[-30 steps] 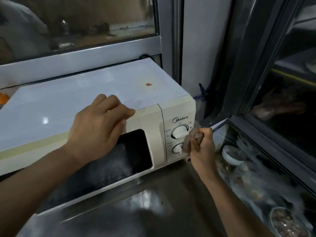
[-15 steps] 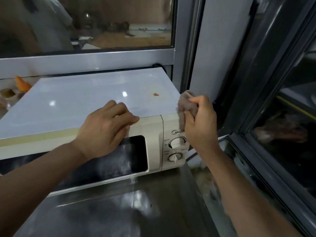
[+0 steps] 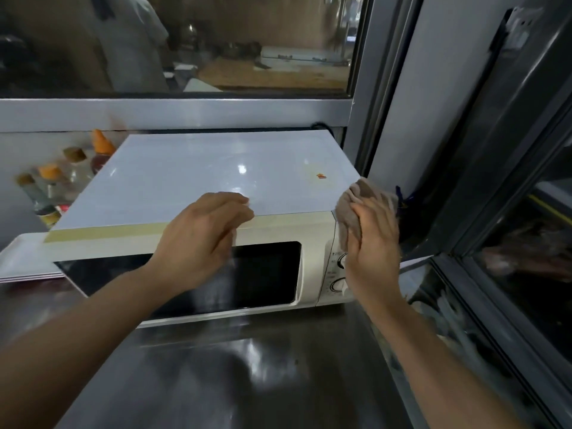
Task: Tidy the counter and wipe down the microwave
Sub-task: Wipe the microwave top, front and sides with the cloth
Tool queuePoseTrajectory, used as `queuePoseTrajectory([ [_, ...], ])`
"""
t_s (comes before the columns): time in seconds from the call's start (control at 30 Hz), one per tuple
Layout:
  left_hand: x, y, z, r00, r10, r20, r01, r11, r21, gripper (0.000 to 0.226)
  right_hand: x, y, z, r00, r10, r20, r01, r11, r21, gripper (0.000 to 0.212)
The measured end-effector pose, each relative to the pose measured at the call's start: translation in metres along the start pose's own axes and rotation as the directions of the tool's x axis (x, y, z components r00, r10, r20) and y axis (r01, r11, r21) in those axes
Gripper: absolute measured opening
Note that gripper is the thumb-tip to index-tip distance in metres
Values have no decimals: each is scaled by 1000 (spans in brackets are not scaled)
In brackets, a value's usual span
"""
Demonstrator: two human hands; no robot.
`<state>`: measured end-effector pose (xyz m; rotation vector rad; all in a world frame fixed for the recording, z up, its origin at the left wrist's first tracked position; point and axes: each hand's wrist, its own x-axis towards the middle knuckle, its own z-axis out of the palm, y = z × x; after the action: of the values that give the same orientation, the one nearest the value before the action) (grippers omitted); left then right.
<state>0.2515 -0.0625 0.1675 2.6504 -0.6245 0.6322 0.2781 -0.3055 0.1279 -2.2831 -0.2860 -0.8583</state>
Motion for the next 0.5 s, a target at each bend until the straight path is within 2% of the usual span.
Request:
queuePoseTrajectory([
  [0.13, -23, -23, -15, 994, -98, -44, 102, 989, 103, 35, -11, -48, 43, 988, -128, -88, 133, 990, 54, 23],
  [0.27, -37, -32, -16, 990, -129, -51, 135, 980, 143, 40, -21, -81, 71, 973, -190, -133, 193, 981, 14, 21],
  [0.4, -34, -28, -13, 983, -167, -79, 176, 977, 124, 42, -16, -71, 62, 939, -338, -70, 337, 941, -22, 19],
  [0.5, -35, -28, -10, 980, -165, -106, 178, 975, 130, 39, -13, -45, 43, 951, -304, -54, 302, 952, -50, 15],
])
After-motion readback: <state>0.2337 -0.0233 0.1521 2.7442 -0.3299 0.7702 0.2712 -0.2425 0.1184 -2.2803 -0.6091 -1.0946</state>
